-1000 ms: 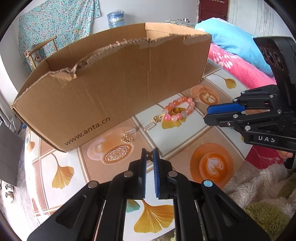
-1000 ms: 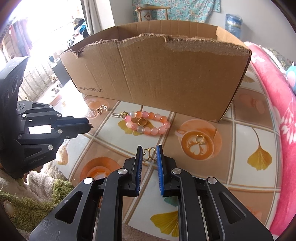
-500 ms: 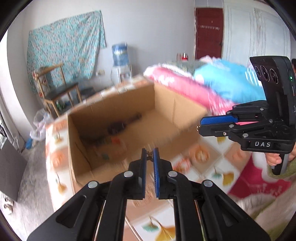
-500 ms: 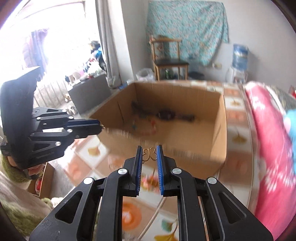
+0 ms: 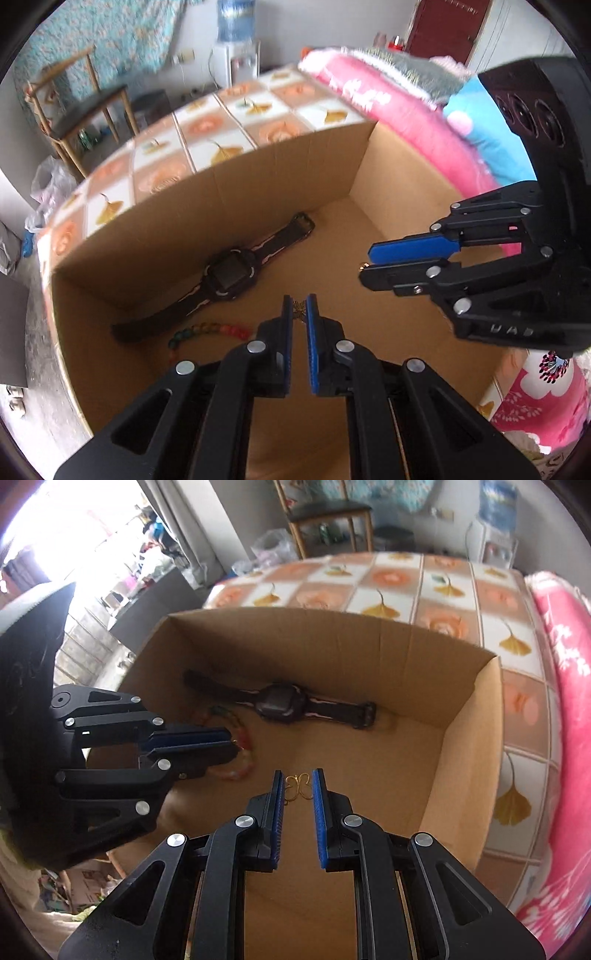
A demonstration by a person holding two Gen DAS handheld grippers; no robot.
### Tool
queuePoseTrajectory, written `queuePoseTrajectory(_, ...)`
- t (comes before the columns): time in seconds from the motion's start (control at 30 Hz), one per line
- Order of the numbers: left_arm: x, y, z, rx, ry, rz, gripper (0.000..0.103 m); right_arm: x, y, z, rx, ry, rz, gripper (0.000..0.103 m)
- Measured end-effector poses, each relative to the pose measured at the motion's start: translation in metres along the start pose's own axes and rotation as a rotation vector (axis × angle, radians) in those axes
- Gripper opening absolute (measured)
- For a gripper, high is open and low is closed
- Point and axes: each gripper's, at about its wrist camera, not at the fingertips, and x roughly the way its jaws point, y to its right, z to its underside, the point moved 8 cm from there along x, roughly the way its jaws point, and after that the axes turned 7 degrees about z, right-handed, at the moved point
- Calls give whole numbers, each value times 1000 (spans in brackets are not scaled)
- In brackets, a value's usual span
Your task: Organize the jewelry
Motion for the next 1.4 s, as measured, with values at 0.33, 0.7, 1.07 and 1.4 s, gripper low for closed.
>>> queuePoseTrajectory(0.33,28,-16,-1,-109,-64,29,20,16,11,-6,20,-9,49,16)
queuePoseTrajectory(0.7,-33,-2,-9,-46,103,-38,54,-48,8,2,44,160,39,19)
queuePoseTrajectory(1.07,-157,41,104,23,349,-34,97,-148,-33,115,23,404,-84,49)
queuePoseTrajectory(1.4,-32,36,217,-121,106,-171,97,-25,-63,206,102,152,128,52)
